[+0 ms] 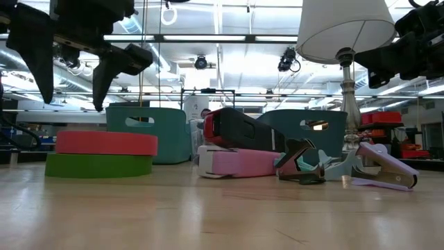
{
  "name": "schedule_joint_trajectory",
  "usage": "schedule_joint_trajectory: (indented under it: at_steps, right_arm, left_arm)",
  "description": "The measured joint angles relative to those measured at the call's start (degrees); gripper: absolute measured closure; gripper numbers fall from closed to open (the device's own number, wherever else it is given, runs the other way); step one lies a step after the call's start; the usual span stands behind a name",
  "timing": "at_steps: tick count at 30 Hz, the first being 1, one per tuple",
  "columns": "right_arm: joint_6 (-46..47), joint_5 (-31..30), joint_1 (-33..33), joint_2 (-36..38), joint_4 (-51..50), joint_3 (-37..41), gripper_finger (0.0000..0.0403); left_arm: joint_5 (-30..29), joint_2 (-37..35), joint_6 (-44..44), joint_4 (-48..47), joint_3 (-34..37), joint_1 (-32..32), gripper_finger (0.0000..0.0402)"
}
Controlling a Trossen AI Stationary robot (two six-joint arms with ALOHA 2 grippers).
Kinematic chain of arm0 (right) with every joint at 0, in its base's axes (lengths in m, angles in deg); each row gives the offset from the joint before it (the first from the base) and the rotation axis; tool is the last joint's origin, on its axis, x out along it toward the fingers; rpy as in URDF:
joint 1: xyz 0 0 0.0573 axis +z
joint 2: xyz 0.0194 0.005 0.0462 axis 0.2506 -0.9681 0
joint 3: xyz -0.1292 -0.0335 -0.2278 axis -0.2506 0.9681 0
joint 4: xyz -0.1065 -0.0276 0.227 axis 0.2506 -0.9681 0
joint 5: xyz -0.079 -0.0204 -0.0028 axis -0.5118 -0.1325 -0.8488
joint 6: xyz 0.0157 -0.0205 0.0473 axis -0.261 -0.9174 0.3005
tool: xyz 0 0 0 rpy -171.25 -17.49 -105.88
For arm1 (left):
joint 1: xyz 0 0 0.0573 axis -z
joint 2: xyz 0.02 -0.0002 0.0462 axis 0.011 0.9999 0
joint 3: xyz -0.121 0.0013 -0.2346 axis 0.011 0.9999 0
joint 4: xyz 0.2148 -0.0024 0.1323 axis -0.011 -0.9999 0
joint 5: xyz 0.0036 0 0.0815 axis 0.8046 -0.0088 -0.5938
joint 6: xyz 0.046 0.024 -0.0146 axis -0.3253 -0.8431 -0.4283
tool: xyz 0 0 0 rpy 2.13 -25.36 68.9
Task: Pick and place Stapler, Stapler remover, tape
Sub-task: Put the pink tape into the green bin
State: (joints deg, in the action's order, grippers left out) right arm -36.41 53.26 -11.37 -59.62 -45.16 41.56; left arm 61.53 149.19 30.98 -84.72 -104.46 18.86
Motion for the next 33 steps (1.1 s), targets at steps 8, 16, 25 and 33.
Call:
schedule_joint_trajectory:
  at_steps: [8,16,25,33]
  right_arm:
    - [0.00,0.00,0.01,0.00,0.02,-0.01,0.0387]
    - [0.00,-0.01,0.00,0.00,-0.01,0.01,0.0387]
    - [0.00,-0.01,-0.01,0.00,-0.01,-0.01,0.0387]
    - [0.00,0.01,0.00,0.00,0.00,0.00,0.0387]
  left_arm:
    - [-0.01,3.23,1.86,3.02,0.35,-0.20,0.0184]
    - [-0.03,3.17,4.42,5.47,5.10,-0.17,0.0184]
    - [-0.51,3.15,6.03,6.55,7.60,-0.15,0.0184]
    - [-0.48,3.15,6.01,6.25,6.82,-0.17,0.0204]
